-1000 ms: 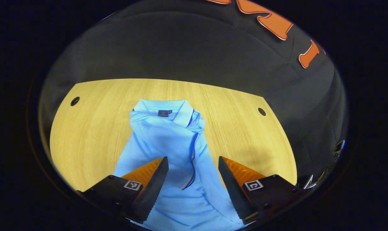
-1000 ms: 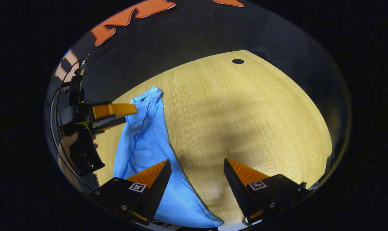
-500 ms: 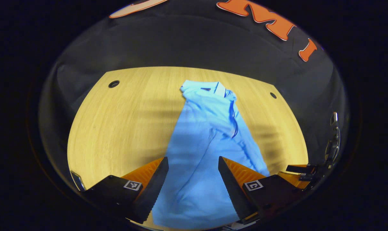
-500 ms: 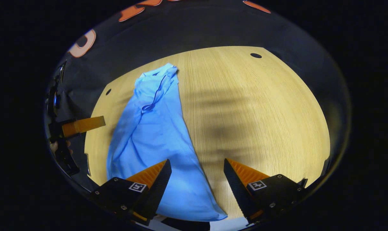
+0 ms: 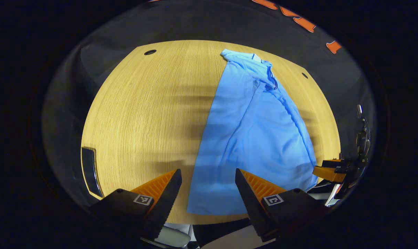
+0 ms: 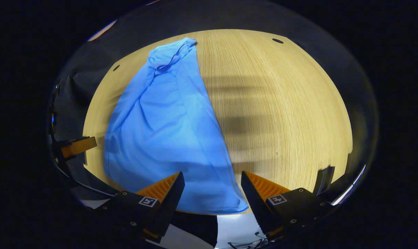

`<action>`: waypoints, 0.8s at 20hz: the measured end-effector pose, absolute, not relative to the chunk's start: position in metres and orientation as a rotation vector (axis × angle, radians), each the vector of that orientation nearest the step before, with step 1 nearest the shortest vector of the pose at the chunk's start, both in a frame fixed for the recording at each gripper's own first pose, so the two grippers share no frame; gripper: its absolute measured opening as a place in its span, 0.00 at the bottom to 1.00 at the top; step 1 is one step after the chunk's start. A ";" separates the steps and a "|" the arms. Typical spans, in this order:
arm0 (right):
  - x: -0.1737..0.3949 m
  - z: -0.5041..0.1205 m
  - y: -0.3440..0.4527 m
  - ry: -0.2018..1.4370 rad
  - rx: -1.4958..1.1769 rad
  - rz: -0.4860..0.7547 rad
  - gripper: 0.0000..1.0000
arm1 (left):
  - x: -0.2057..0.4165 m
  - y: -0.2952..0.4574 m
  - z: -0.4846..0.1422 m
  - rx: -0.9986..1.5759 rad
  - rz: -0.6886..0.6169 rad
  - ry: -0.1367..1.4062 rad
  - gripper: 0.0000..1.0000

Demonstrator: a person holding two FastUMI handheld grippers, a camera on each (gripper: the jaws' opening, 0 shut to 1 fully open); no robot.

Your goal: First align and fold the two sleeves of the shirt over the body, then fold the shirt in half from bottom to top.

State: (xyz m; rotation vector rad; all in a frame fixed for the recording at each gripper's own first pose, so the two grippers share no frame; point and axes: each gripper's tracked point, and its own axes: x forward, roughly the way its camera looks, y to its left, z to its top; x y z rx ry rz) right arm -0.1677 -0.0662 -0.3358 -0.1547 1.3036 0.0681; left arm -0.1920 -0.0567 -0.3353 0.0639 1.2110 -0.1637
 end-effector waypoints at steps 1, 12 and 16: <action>-0.175 -0.339 -0.069 1.315 -0.179 0.066 0.99 | -0.201 -0.057 -0.339 0.067 -0.181 1.224 1.00; -0.205 -0.363 -0.073 1.396 -0.251 0.038 0.99 | -0.256 -0.049 -0.381 0.141 -0.202 1.372 1.00; -0.208 -0.371 -0.075 1.403 -0.281 0.014 0.99 | -0.259 -0.050 -0.391 0.168 -0.186 1.373 1.00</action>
